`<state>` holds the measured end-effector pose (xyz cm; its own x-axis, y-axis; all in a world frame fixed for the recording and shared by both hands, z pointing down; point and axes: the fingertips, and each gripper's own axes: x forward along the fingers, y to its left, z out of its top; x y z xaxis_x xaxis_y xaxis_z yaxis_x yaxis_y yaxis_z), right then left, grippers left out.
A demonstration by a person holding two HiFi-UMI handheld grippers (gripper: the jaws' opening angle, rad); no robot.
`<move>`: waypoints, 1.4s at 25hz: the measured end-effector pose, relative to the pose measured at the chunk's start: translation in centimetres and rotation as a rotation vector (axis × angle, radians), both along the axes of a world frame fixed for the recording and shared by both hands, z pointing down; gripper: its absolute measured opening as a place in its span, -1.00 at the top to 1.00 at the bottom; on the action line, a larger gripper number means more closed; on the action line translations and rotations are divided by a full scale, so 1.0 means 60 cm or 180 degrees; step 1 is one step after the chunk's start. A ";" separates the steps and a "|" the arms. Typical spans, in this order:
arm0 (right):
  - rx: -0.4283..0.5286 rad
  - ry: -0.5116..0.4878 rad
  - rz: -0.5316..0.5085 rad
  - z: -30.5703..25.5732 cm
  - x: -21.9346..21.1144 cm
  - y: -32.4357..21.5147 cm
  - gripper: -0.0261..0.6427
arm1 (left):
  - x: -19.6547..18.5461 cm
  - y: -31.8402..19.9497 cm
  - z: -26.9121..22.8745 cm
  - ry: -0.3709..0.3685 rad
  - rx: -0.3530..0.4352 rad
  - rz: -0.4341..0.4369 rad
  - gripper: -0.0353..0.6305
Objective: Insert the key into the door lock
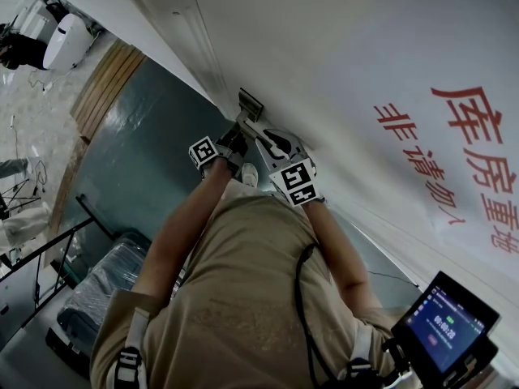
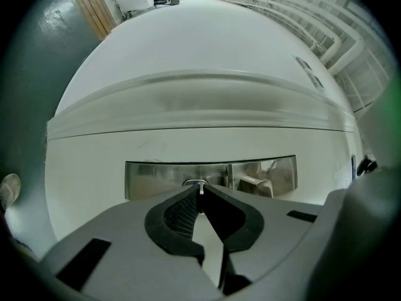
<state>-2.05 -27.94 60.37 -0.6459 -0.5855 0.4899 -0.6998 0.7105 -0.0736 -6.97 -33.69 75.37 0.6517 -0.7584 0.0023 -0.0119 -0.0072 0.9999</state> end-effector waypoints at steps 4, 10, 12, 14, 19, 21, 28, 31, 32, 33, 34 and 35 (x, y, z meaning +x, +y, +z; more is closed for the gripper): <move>0.0000 0.0008 -0.0001 0.006 0.003 -0.001 0.66 | -0.001 0.001 0.007 -0.0032 -0.0019 -0.0015 0.79; -0.0012 0.0009 -0.0009 0.007 0.000 0.000 0.66 | -0.002 0.002 0.006 0.0071 -0.0066 -0.0063 0.79; -0.0009 -0.0007 -0.0007 0.004 -0.001 -0.001 0.66 | -0.002 0.002 0.008 0.0168 -0.0098 -0.0080 0.79; 0.0002 -0.0013 -0.0008 0.005 -0.001 -0.001 0.67 | -0.002 0.001 0.008 0.0197 -0.0091 -0.0087 0.79; -0.0024 -0.0006 0.0002 0.006 0.000 0.001 0.66 | -0.001 0.000 0.009 -0.0154 0.0041 -0.0041 0.79; -0.0024 -0.0001 -0.0004 0.007 -0.001 0.003 0.67 | -0.001 -0.001 0.008 -0.0245 0.0088 -0.0037 0.79; -0.0024 0.0024 -0.0027 0.014 -0.001 0.005 0.67 | -0.002 -0.005 0.009 0.0039 -0.0022 -0.0158 0.79; -0.0013 0.0023 -0.0034 0.015 -0.001 0.007 0.66 | 0.000 -0.005 0.005 0.0202 -0.0129 -0.0224 0.79; -0.0020 0.0027 -0.0033 0.016 0.000 0.008 0.67 | 0.000 -0.005 0.004 0.0169 -0.0123 -0.0223 0.79; -0.0034 0.0032 -0.0029 0.016 0.000 0.008 0.67 | 0.001 -0.005 0.004 0.0064 -0.0079 -0.0199 0.79; -0.0047 0.0036 -0.0025 0.015 0.000 0.008 0.67 | 0.001 -0.006 0.004 -0.0094 -0.0008 -0.0152 0.79; -0.0055 0.0039 -0.0023 0.015 0.000 0.008 0.67 | 0.002 -0.006 0.004 -0.0257 0.0065 -0.0099 0.79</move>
